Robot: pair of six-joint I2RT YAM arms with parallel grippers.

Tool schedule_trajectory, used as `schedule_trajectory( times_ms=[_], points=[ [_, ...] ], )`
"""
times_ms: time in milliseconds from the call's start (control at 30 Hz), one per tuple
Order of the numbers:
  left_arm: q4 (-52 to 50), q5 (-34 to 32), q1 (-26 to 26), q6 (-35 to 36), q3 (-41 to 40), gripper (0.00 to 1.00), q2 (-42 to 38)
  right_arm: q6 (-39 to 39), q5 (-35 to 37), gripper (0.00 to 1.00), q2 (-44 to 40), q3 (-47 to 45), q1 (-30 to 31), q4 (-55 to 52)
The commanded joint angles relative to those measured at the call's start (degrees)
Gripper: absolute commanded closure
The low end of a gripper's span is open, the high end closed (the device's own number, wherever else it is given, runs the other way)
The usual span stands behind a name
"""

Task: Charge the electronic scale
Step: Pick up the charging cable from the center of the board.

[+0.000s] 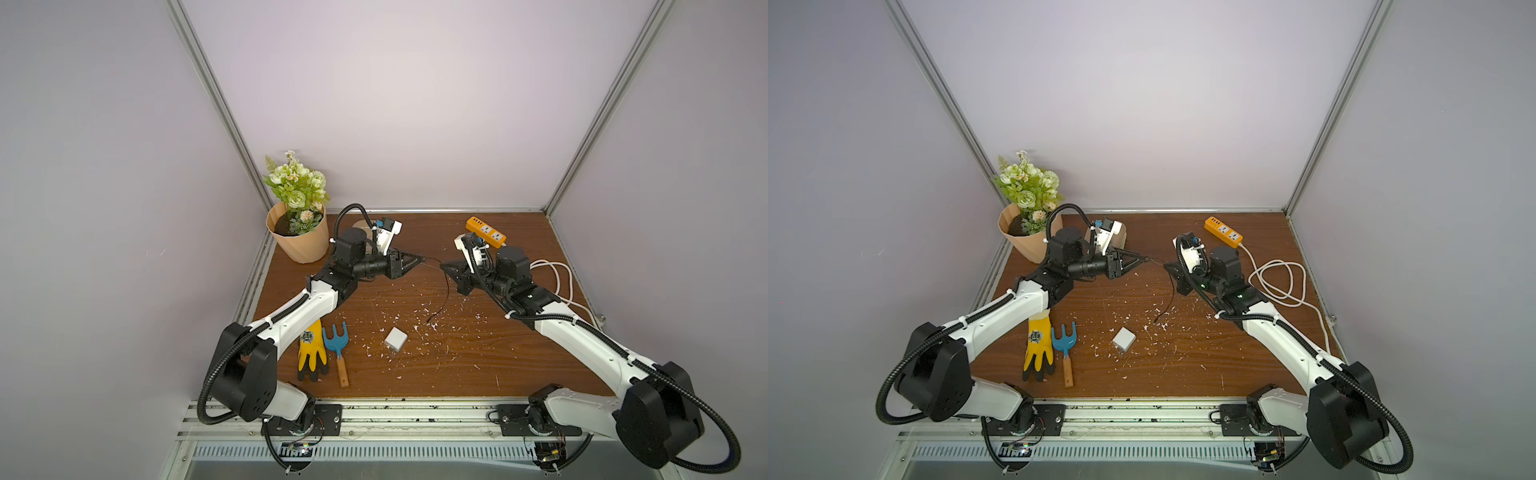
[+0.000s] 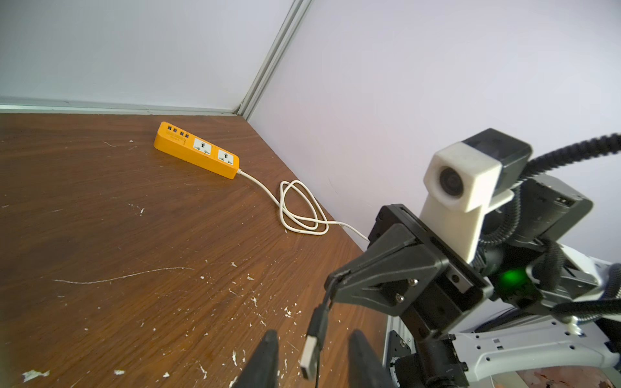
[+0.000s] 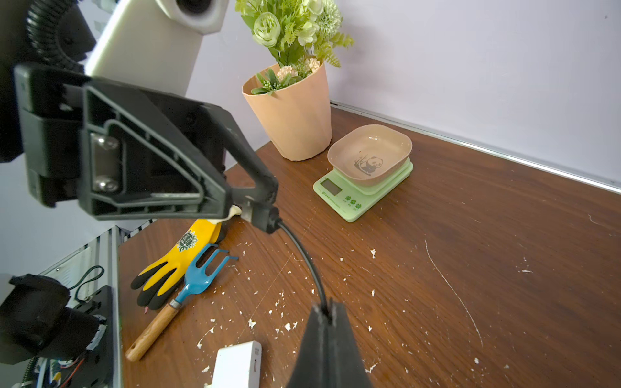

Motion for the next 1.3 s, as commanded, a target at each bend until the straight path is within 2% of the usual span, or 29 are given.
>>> schedule_trajectory(
  times_ms=[0,367,533,567,667,733,833,1000,1133,1267],
  points=[
    [1.4,2.6,-0.4,0.3,-0.3,0.74,-1.9,0.4,-1.6,1.00,-1.8,-0.1,0.7,3.3],
    [2.8,3.2,-0.5,0.1,-1.8,0.90,-3.9,1.7,-1.2,1.00,-3.9,-0.9,0.9,4.3],
    [3.4,3.5,-0.5,-0.1,-2.0,0.93,-4.2,2.5,-2.4,1.00,-5.1,-1.3,1.0,5.1],
    [3.6,3.7,-0.5,-0.1,-2.1,0.93,-4.3,2.7,-2.7,0.99,-5.3,-1.4,1.0,5.1],
    [2.5,4.3,-0.5,1.9,-1.9,0.94,-4.8,3.2,-3.6,0.84,-6.0,-1.6,1.0,5.2],
    [-0.7,4.7,-0.4,5.7,-1.0,0.95,-5.3,3.2,-4.8,0.70,-6.7,-1.5,1.0,4.4],
    [-4.5,7.3,-0.4,11.7,-0.5,0.95,-6.5,3.0,-7.7,0.60,-8.6,-1.9,0.8,4.8],
    [-7.5,10.5,-0.5,17.6,-0.7,0.95,-8.4,3.0,-15.6,0.57,-9.1,-1.3,0.3,5.9],
    [-7.3,12.3,-0.5,18.9,-0.4,0.95,-8.3,2.5,-21.4,0.57,-8.1,0.1,0.3,6.1],
    [-7.2,14.5,-0.4,20.0,-0.2,0.95,-8.2,1.3,-23.8,0.57,-7.7,1.0,0.4,5.3]
  ],
)
